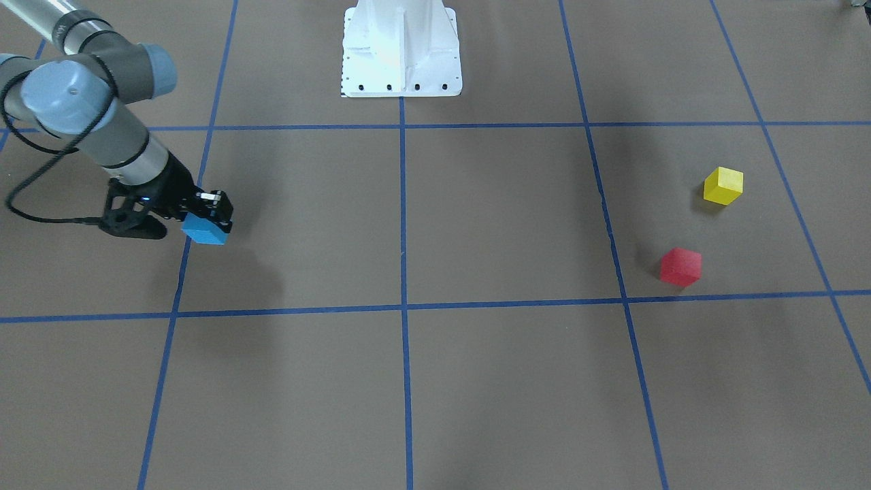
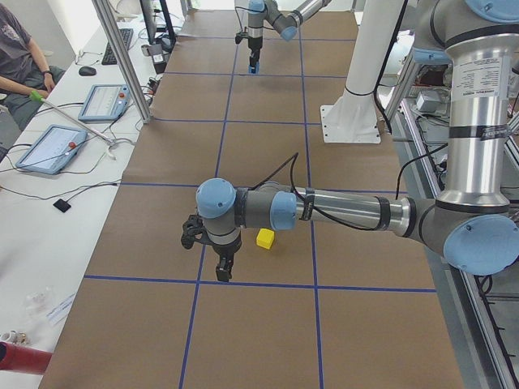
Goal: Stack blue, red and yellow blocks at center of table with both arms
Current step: 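Carry the blue cube with the right gripper to the table center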
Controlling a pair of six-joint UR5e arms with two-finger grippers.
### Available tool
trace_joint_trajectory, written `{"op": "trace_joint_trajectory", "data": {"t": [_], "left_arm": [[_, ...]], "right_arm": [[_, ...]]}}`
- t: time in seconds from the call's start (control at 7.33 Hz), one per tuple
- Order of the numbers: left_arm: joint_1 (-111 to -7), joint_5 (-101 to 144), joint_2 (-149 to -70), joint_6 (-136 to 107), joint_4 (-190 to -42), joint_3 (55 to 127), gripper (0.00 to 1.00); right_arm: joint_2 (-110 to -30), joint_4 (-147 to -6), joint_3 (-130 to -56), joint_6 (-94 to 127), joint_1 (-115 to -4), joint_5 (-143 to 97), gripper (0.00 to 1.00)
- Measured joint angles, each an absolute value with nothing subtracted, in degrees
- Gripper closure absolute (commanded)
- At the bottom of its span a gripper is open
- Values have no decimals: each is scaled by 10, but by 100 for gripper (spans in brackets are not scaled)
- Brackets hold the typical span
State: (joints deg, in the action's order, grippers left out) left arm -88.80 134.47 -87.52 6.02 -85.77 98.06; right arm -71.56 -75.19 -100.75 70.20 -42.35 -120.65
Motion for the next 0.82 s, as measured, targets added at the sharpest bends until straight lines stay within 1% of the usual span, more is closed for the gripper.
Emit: {"op": "trace_joint_trajectory", "data": {"t": [0.14,0.27,0.55,0.82], "left_arm": [[-888,1345,-875,60,-865,977,0],[-888,1345,-875,60,-868,975,0],[-888,1345,-876,59,-872,973,0],[-888,1345,-877,52,-874,973,0]], "right_arm": [[-637,-809,-985,703,-391,-1181,100],[-582,-835,-961,705,-366,-1157,100],[-506,-847,-909,706,-332,-1133,100],[-433,-846,-826,703,-321,-1128,100]]}}
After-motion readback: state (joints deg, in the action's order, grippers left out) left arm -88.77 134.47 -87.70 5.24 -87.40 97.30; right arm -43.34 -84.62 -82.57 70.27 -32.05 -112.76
